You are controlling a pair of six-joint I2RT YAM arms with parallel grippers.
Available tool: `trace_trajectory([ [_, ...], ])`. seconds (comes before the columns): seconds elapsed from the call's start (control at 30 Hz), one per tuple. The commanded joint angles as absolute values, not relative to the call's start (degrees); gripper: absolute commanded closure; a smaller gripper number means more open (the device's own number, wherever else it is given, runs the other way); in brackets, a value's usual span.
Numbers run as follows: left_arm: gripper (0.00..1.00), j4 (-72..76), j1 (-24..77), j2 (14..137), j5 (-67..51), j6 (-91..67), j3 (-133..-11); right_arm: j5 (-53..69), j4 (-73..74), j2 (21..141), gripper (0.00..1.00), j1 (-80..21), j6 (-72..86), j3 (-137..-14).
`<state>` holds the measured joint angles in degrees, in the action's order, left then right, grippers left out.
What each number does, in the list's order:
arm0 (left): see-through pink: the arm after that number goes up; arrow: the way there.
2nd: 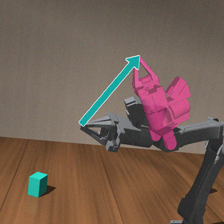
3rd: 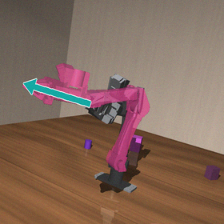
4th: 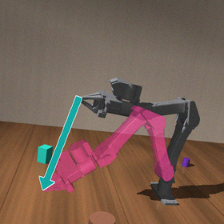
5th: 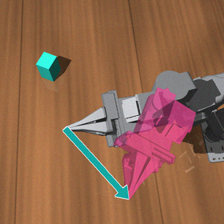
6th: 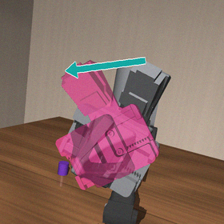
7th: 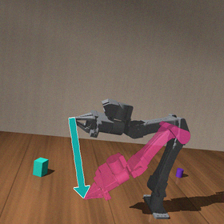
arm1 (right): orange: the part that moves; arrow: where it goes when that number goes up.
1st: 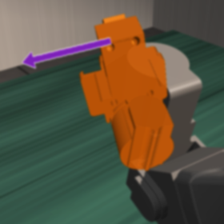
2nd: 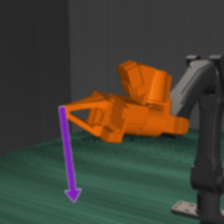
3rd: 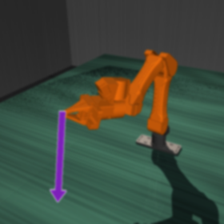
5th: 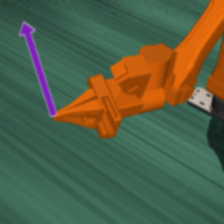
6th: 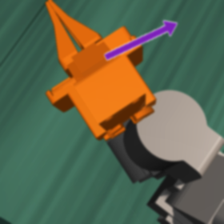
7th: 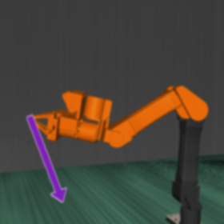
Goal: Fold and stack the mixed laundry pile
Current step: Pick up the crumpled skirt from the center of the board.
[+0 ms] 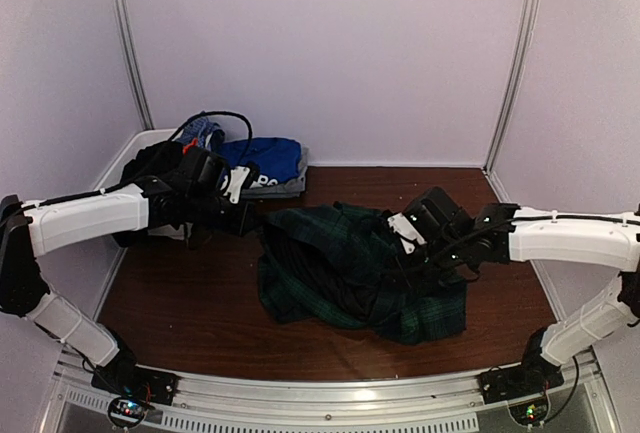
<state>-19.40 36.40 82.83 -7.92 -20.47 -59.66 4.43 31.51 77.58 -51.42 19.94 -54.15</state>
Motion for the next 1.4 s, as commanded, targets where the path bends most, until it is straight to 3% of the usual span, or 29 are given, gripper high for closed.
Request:
trace_trajectory([
  [0.0,1.0,-17.3,36.6,82.3,-8.5,-19.9,-59.6,3.6,32.1,79.6,0.51,-51.7,19.1,-56.8],
  [0.3,1.0,-17.6,36.6,82.5,-8.9,-18.5,-59.7,11.8,31.4,70.9,0.52,-51.8,4.8,-53.2],
  [0.63,1.0,-17.0,36.6,83.5,-9.9,-18.1,-60.0,14.3,25.3,74.7,0.57,-50.9,-9.2,-50.5],
  [0.83,1.0,-16.5,36.5,83.8,-9.9,-17.9,-59.9,17.8,25.8,76.7,0.57,-49.3,-12.2,-51.3],
  [1.37,1.0,-16.1,36.5,84.6,-9.4,-17.8,-59.7,22.0,25.7,80.4,0.71,-46.5,-14.8,-51.3],
])
